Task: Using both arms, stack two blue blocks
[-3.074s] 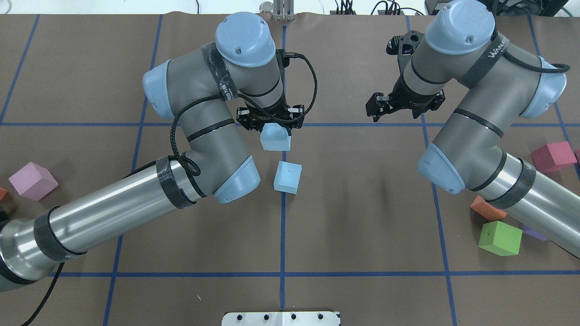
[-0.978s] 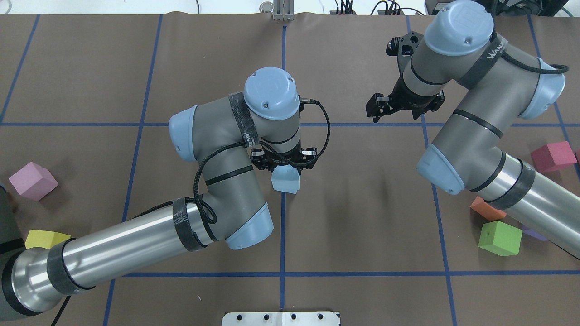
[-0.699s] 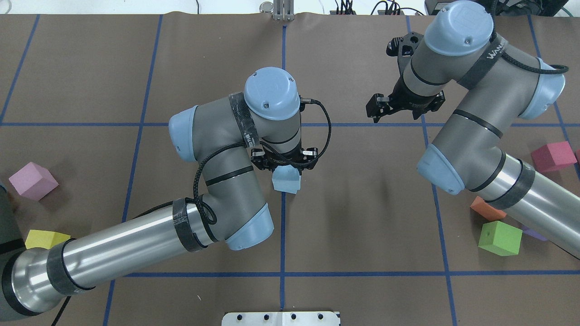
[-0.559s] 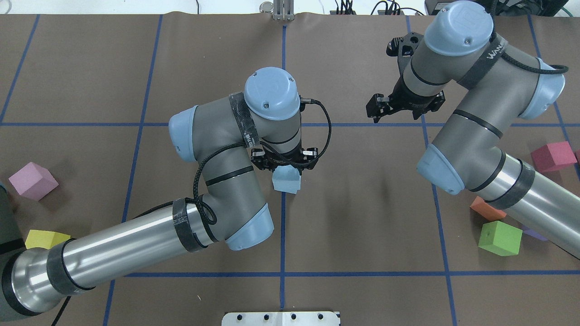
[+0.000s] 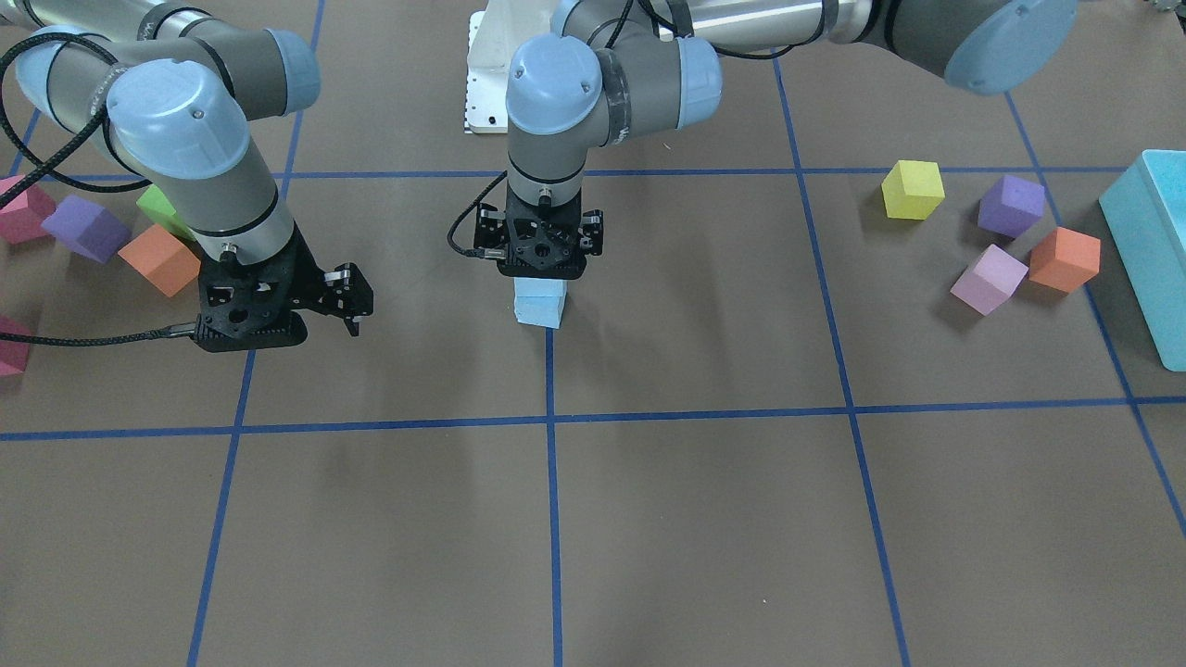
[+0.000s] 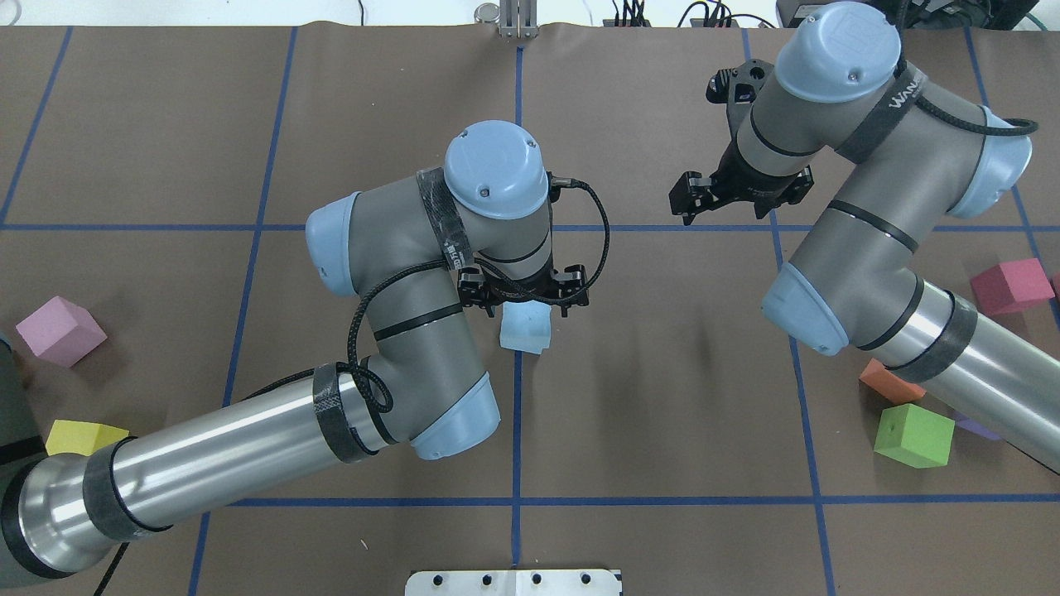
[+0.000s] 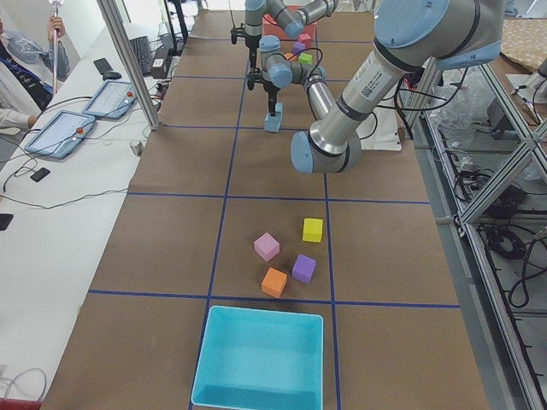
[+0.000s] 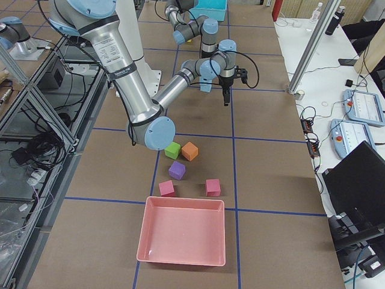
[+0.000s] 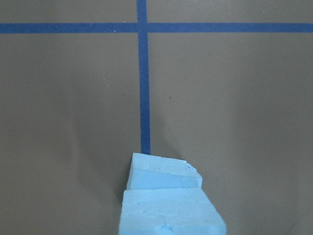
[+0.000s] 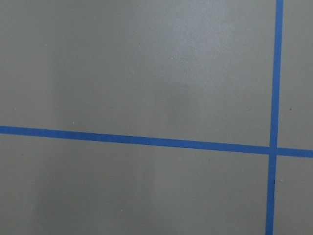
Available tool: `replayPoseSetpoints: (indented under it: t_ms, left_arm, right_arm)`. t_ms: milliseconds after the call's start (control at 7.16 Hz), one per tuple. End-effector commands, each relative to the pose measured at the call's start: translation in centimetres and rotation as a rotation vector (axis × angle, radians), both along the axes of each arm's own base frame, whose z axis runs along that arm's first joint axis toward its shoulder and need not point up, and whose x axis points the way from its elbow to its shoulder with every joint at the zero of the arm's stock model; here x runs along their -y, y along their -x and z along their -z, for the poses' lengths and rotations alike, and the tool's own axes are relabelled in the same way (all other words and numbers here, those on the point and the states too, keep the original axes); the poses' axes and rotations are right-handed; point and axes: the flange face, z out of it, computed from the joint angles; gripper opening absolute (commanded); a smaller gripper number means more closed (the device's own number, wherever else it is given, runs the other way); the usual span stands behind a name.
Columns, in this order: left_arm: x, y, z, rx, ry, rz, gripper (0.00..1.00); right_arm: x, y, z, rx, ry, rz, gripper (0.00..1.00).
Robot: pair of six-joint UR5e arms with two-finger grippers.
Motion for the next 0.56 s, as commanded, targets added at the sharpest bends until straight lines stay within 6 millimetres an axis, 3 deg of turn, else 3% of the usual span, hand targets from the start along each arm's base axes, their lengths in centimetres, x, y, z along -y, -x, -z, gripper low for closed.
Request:
replayPoseSetpoints:
  t_ms: [0,140,419]
  left_arm:
    - [0.4,1.7,1.1,-0.021,-0.012,0.015,0.98]
    - [1.5,3.8,0.7,-0.023,-0.020,0.031,0.98]
    - [3.6,10.2,0.5,0.021,-0.099,-0.004,0.99]
  right_arm:
    - [0.0,0.0,0.1,0.002,-0.002,0.000,1.00]
    - [0.7,-1.0,0.4,0.006,-0.013,-0.011,1.00]
    - [3.8,-6.4,0.4,-0.014,-0.122,0.019,1.00]
